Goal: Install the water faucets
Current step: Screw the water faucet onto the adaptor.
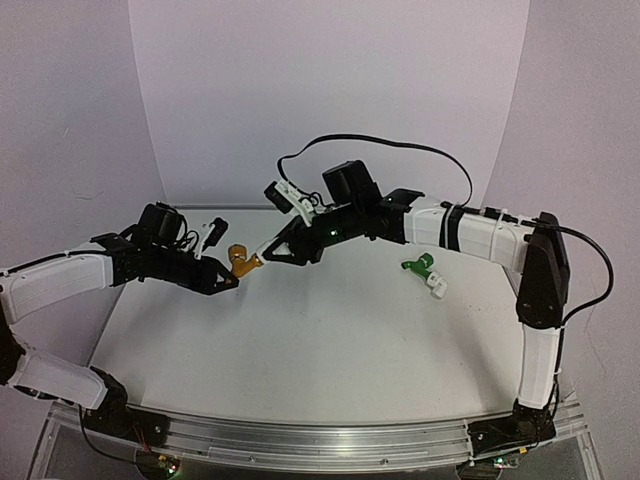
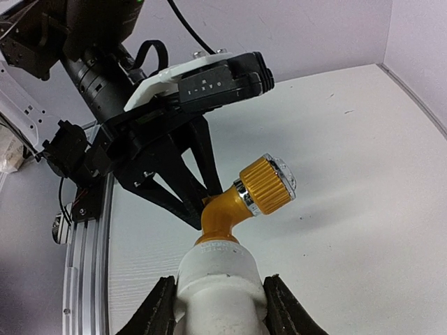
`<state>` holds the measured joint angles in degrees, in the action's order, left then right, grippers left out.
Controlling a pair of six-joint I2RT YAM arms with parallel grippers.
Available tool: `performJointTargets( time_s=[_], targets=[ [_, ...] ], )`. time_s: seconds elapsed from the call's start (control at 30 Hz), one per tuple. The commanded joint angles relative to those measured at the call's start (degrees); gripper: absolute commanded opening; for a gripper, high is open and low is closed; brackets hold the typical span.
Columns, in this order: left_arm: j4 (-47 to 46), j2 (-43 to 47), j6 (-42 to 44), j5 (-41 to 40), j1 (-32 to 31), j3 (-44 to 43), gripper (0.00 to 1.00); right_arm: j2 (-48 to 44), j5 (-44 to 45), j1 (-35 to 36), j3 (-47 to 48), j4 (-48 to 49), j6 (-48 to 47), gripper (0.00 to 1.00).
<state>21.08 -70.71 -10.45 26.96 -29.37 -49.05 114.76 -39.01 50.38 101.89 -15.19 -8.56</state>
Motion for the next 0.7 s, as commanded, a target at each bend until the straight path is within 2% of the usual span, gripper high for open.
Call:
performJointTargets(
  time_s=[0.0, 0.67],
  targets=[
    [-16.5, 4.5, 0.1, 4.0, -3.6, -2.4, 0.0, 4.3, -5.7, 2.9, 0.5, 2.2, 7.6, 0.0],
    [-19.6, 5.7, -1.4, -5.9, -6.3, -1.1, 0.0, 6.5, -9.9, 1.5, -0.2, 11.6, 26.5, 0.0]
  ],
)
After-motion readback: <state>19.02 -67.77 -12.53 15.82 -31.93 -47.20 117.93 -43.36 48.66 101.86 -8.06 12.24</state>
